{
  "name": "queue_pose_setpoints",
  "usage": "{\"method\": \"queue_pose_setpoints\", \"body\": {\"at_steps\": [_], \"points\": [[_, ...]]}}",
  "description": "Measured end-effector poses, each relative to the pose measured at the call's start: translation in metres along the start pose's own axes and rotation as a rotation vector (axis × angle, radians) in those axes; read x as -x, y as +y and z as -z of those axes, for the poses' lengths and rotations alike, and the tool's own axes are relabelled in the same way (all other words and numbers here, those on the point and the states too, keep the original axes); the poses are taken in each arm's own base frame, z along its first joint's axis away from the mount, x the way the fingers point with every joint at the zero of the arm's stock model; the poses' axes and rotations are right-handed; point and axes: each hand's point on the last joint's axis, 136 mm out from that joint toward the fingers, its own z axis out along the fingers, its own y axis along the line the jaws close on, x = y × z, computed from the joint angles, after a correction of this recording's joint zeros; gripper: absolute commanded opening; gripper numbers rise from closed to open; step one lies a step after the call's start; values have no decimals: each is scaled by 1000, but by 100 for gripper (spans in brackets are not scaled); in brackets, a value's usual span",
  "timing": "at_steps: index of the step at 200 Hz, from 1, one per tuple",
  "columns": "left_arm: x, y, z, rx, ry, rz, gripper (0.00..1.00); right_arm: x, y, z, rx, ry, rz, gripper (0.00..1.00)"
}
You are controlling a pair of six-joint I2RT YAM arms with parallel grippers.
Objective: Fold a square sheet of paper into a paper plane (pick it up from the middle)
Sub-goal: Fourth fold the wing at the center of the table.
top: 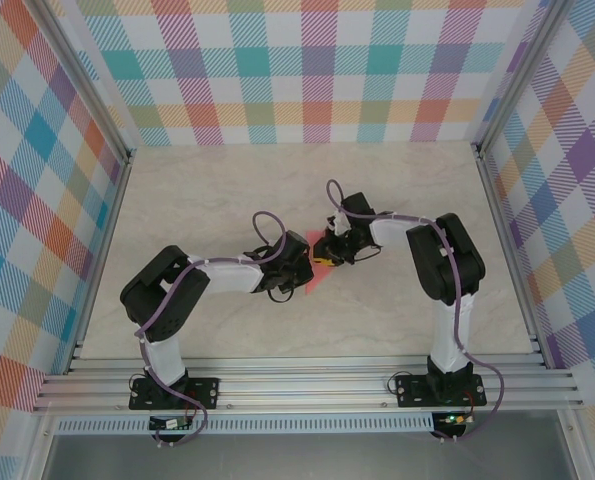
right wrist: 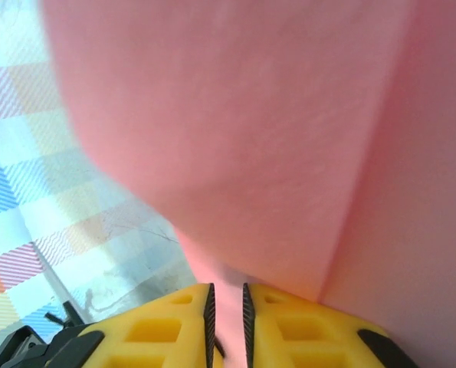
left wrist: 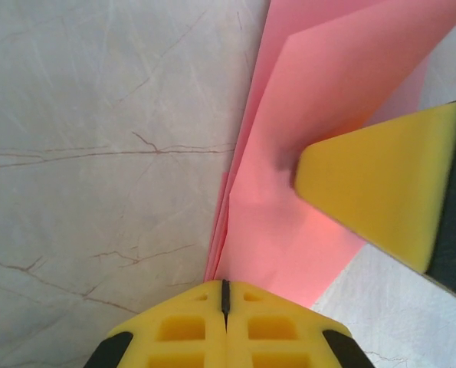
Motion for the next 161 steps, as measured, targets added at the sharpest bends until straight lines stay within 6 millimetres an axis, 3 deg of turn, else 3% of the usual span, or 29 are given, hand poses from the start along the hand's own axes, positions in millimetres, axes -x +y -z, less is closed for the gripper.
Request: {"method": "queue_pose_setpoints", "body": {"at_steps": [23, 58, 101, 161], "points": [[-1, 0, 0, 2, -2, -3, 0, 12, 4, 22, -22, -68, 16, 22], [-1, -1, 0, 5, -6, -6, 0, 23, 24, 43, 32, -126, 70, 8], [-1, 0, 1, 21, -3, -6, 0, 8, 33, 27, 83, -56, 89, 5], [0, 1, 1, 35, 1, -8, 0, -4, 11, -7, 57, 35, 59, 4]]}}
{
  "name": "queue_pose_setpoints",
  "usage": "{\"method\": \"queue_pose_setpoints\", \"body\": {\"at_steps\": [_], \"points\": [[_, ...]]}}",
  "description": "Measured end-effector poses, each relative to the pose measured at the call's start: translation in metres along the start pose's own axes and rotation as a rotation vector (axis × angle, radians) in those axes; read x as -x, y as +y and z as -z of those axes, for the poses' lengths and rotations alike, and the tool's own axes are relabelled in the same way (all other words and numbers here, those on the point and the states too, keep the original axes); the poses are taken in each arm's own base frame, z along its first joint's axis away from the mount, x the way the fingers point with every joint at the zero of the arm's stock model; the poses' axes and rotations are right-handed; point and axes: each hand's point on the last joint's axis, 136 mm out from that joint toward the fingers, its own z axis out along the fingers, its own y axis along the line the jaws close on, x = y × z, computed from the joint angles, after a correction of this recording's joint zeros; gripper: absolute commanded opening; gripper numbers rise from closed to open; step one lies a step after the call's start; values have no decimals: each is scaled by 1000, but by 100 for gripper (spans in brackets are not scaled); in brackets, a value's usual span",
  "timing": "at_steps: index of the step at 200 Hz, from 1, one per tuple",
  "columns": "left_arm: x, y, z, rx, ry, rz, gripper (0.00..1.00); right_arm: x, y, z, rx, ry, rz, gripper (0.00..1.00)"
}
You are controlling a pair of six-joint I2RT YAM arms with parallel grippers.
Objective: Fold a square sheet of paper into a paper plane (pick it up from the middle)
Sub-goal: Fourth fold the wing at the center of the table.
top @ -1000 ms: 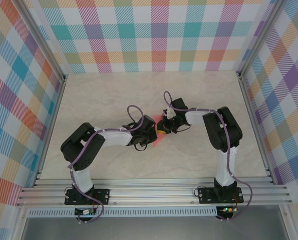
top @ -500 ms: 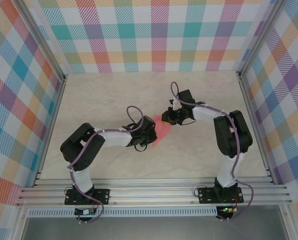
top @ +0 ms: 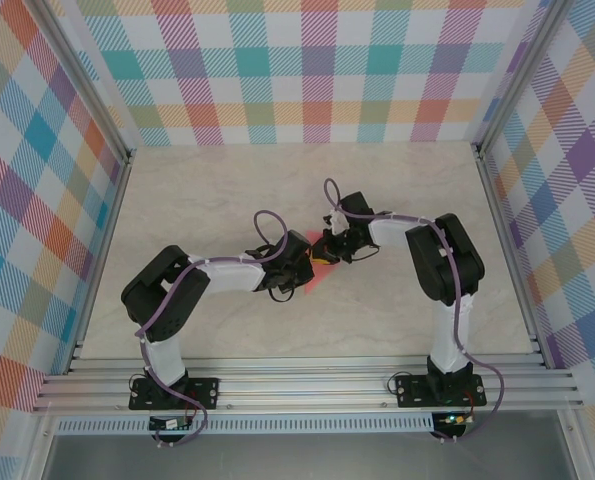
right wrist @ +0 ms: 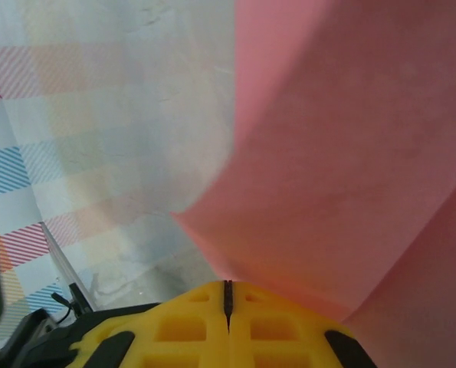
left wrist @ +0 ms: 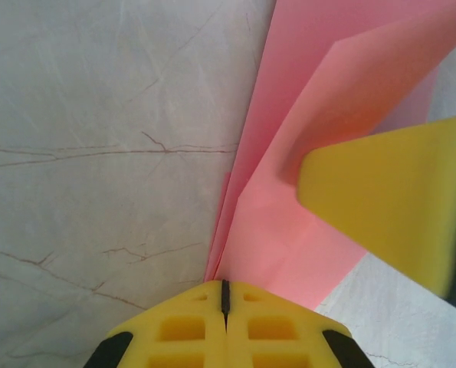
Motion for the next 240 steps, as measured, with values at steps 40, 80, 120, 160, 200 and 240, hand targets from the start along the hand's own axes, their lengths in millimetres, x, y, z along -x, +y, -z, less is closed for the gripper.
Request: {"method": "queue_pose_setpoints", "body": {"at_steps": [40, 80, 120, 160, 200, 240], "points": [[-2, 0, -1, 7, 2, -6, 0, 5, -11, -3, -47, -16, -5, 4], [-2, 0, -1, 8, 1, -18, 0, 19, -14, 1, -79, -61, -2, 6], [-2, 0, -1, 8, 1, -29, 0, 53, -22, 9, -83, -121, -19, 7], [-2, 1, -1, 9, 1, -33, 0, 76, -30, 18, -61, -157, -51, 7], [-2, 1, -1, 9, 1, -34, 0, 96, -37, 27, -51, -190, -73, 8], [-2, 1, -1, 9, 2, -38, 0, 117, -46, 40, -97, -249, -77, 11]]}}
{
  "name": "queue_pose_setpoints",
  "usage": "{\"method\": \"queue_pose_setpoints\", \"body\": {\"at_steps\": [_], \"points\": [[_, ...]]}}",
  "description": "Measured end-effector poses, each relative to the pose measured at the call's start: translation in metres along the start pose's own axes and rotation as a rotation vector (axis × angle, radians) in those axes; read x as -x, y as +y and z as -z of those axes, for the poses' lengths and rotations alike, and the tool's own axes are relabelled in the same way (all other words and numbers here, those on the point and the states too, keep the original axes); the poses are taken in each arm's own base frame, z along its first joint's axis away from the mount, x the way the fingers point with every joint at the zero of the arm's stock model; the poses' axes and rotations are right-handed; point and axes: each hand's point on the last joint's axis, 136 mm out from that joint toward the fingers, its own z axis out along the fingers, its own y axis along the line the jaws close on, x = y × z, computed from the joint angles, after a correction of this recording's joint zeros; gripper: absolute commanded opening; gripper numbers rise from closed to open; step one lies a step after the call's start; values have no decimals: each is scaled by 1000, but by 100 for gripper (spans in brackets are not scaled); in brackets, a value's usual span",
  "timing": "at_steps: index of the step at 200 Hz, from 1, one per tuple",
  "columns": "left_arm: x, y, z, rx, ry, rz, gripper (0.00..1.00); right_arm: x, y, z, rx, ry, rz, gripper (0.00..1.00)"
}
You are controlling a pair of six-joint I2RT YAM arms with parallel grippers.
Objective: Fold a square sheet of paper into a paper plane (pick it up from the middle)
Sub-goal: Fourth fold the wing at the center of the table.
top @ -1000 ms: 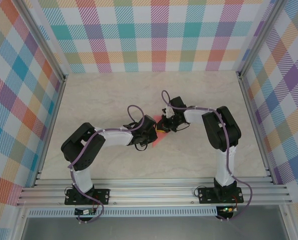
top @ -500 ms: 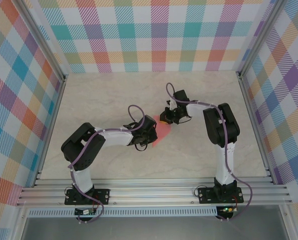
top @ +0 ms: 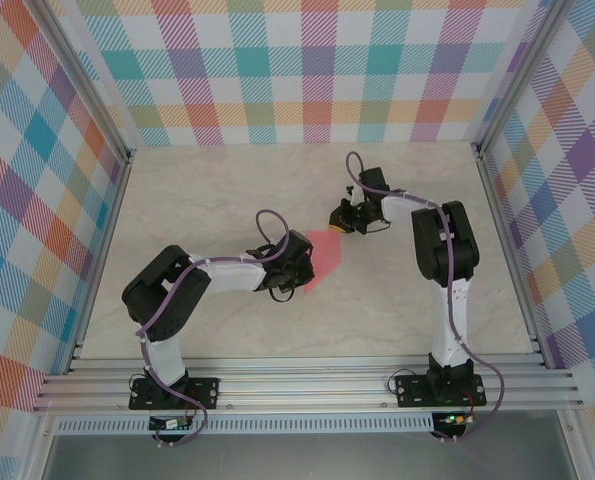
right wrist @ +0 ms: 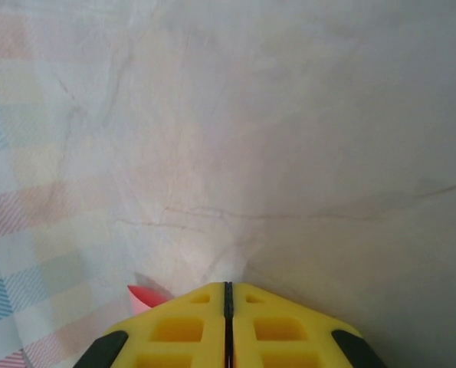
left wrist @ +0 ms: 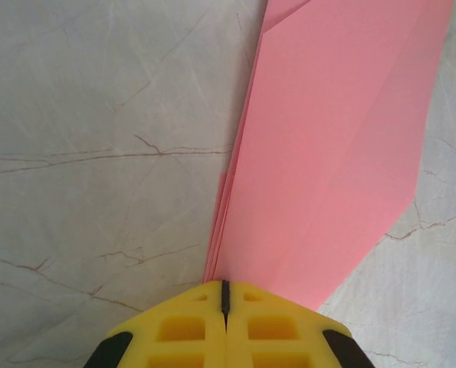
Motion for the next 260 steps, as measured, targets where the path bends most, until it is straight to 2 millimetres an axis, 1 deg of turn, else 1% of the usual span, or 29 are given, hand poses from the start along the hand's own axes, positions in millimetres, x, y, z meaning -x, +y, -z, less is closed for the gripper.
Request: {"method": "queue_pose_setpoints", "body": {"at_steps": [19, 33, 47, 69, 79, 87, 104, 133, 147, 170, 182, 230, 260], "points": [[0, 0, 0, 0, 0, -6, 0, 2, -3, 3, -8, -5, 3, 13], [0, 0, 0, 0, 0, -9, 0, 3, 1, 10, -4, -12, 7, 14], [0, 0, 0, 0, 0, -12, 0, 1, 12, 22, 14, -26, 22, 13], [-1, -1, 0, -1, 1, -17, 0, -10, 38, 45, 80, -34, 62, 11], [-1, -1, 0, -1, 1, -17, 0, -17, 49, 50, 110, -28, 81, 10], [-1, -1, 0, -1, 1, -18, 0, -24, 56, 51, 128, -18, 95, 9], [-1, -2, 0, 4, 4, -18, 0, -45, 62, 43, 150, 29, 112, 9], [-1, -2, 0, 8, 5, -21, 0, -85, 56, 24, 141, 126, 101, 8], [-1, -2, 0, 8, 6, -22, 0, -97, 57, 19, 142, 155, 104, 8], [-1, -2, 0, 8, 5, -22, 0, -102, 60, 16, 149, 170, 112, 8], [-1, -2, 0, 9, 4, -22, 0, -102, 59, 14, 147, 173, 109, 8], [-1, -2, 0, 9, 3, -23, 0, -110, 38, -4, 111, 214, 70, 8], [-1, -2, 0, 9, 3, -23, 0, -110, 29, -8, 79, 210, 65, 5]]}}
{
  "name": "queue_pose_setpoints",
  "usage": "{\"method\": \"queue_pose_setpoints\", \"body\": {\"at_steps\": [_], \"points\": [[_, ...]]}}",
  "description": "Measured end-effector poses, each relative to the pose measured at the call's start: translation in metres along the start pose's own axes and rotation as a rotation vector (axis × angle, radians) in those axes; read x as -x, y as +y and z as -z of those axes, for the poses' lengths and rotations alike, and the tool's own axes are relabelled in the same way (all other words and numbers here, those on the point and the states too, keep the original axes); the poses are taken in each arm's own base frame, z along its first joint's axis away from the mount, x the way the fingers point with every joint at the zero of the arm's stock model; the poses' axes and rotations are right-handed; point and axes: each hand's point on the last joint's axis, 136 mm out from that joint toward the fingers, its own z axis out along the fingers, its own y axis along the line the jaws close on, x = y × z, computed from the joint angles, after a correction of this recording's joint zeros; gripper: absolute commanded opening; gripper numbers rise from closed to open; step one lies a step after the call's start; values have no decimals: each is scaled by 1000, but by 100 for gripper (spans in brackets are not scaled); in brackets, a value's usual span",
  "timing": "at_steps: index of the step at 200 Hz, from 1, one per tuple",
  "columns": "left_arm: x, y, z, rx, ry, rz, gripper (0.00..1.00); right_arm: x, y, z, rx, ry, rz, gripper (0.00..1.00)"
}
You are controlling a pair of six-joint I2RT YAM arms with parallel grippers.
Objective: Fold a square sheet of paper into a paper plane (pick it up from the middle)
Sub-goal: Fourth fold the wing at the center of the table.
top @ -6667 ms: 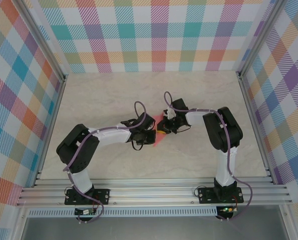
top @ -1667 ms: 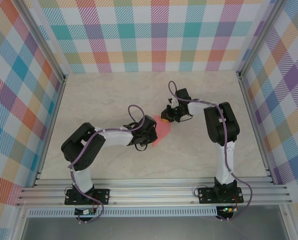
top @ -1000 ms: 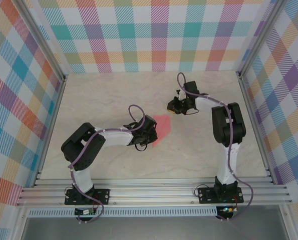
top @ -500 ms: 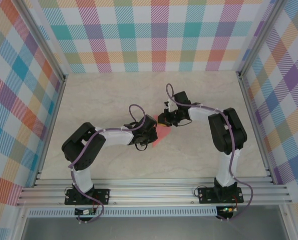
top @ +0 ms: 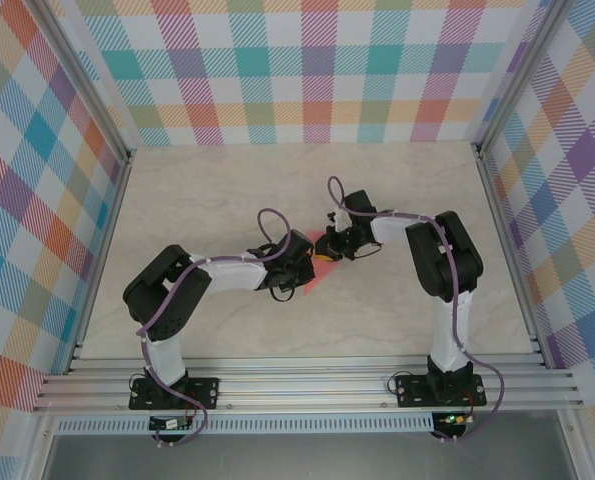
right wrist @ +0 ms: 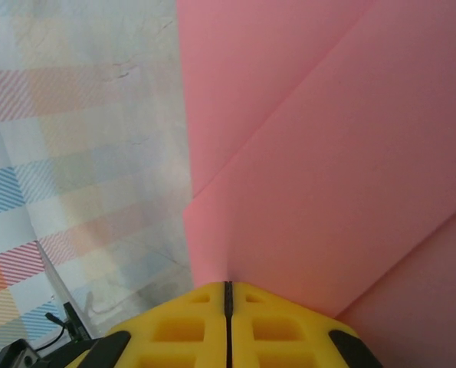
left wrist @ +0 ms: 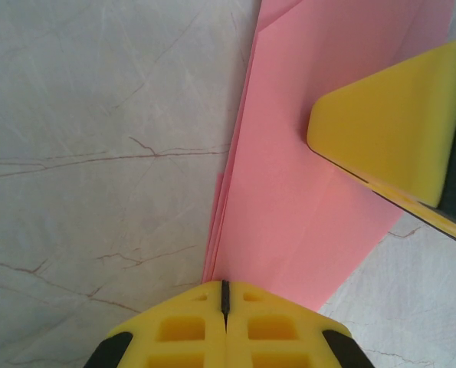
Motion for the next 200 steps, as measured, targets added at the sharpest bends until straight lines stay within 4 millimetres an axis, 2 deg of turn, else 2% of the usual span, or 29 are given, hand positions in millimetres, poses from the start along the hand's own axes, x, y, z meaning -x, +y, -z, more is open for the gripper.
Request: {"method": "queue_pose_setpoints", "body": {"at_steps": [48, 66, 93, 140, 200], "points": [[0, -1, 1, -2, -1, -8, 0, 1, -7, -1, -30, -9, -3, 4], [0, -1, 3, -2, -1, -17, 10, 0, -7, -2, -24, -9, -1, 4], [-5, 9, 15, 40, 19, -27, 23, 0, -7, -2, -18, -12, 4, 4], [2, 3, 30, 5, 26, -7, 33, -1, -6, -2, -15, -11, 5, 4], [4, 4, 22, -20, 72, 22, 35, -1, -6, -2, -15, -11, 5, 4]]}}
